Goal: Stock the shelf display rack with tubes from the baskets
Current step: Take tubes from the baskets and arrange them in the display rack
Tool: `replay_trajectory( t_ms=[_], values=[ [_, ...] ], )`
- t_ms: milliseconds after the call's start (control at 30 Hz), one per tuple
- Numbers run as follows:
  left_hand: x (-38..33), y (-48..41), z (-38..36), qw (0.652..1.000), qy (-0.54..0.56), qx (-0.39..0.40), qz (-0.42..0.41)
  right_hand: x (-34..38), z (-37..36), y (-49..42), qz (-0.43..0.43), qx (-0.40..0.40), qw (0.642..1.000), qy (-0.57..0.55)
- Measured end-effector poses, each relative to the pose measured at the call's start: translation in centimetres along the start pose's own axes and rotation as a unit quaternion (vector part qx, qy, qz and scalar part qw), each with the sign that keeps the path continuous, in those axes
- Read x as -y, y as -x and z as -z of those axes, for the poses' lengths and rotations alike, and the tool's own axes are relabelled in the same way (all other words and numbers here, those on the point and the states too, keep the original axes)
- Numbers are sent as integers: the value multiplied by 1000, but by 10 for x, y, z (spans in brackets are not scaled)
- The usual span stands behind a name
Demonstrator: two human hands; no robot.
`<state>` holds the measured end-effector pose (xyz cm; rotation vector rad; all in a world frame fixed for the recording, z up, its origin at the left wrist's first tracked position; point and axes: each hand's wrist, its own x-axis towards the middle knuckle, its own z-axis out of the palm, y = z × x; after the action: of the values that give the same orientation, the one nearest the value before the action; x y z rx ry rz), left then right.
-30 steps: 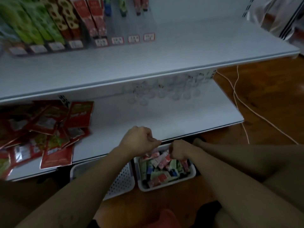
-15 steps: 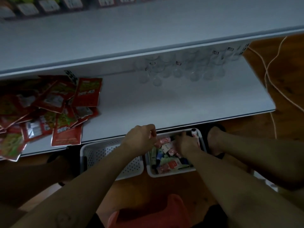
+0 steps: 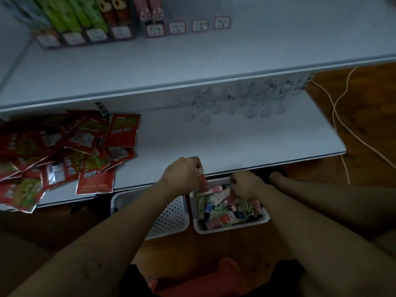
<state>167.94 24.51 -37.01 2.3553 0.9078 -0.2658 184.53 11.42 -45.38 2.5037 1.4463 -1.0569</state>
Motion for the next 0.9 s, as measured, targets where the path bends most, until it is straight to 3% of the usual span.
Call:
replay_trajectory(
  t_ms=[167,333,533,700,900],
  values=[
    [-26,15,60,996,36,-40,-66,43,97,53,102,-73,982,-143],
    [-63,40,147,978,44,-139,-149,83,184,106,149,-144,956,-206],
    [-102,34,230,946,92,-254,-179,100,278,129,200,-312,883,-290],
    [-127,6,273,918,152,-321,-178,98,351,117,242,-371,846,-295],
    [-150,-43,316,913,116,-363,-147,77,426,76,236,-451,829,-233]
  ],
)
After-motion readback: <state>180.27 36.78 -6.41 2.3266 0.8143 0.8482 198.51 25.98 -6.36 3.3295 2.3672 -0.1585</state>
